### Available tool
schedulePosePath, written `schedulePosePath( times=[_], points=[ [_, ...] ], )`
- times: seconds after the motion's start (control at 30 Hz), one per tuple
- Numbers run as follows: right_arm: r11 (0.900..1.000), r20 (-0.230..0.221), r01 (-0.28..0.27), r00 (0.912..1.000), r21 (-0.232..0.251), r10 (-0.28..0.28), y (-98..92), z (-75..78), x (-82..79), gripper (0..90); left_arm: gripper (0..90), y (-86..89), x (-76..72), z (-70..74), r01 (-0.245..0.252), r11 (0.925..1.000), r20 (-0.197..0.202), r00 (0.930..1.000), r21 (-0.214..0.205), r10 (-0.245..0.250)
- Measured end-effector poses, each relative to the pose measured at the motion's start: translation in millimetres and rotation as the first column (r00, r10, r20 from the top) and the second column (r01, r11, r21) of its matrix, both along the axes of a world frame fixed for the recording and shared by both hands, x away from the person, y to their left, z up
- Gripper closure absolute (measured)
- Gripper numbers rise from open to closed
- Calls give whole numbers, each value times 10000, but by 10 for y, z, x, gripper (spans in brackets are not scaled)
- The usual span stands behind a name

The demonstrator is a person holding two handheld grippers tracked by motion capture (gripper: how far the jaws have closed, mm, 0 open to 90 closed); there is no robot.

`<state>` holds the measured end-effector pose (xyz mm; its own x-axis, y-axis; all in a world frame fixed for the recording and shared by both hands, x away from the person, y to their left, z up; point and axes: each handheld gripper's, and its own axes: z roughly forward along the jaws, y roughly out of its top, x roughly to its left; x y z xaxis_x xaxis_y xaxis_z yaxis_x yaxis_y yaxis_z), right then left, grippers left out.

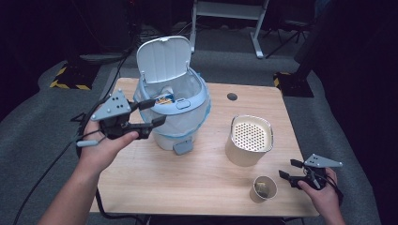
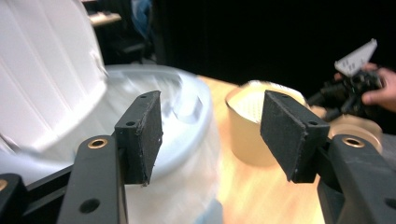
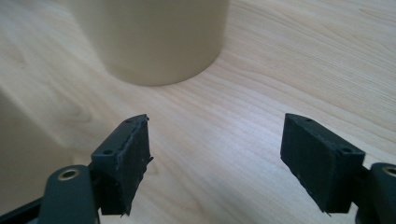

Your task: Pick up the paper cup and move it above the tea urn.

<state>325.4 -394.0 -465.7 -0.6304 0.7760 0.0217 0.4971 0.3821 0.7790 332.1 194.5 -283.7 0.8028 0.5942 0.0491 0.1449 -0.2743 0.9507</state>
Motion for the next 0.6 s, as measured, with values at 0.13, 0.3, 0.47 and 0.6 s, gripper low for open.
schedulePosePath(
  times=[0.13,0.3,0.47,0.6],
  points=[
    [9994,19,-347,9994,-67,347,2,6,-117,250,396,9,-50,-267,-14,9993,-278,9996,379,25],
    [9978,3,-667,9978,-48,667,9,25,-239,252,396,1,-46,-551,-46,9984,-613,9981,566,81],
    [9938,26,-1106,9939,90,1105,36,55,-403,258,398,-12,-5,-955,-215,9965,-1173,9926,809,309],
    [9912,101,-1319,9912,105,1318,59,51,-481,253,399,-19,10,-1125,-437,9943,-1363,9890,976,568]
  ],
)
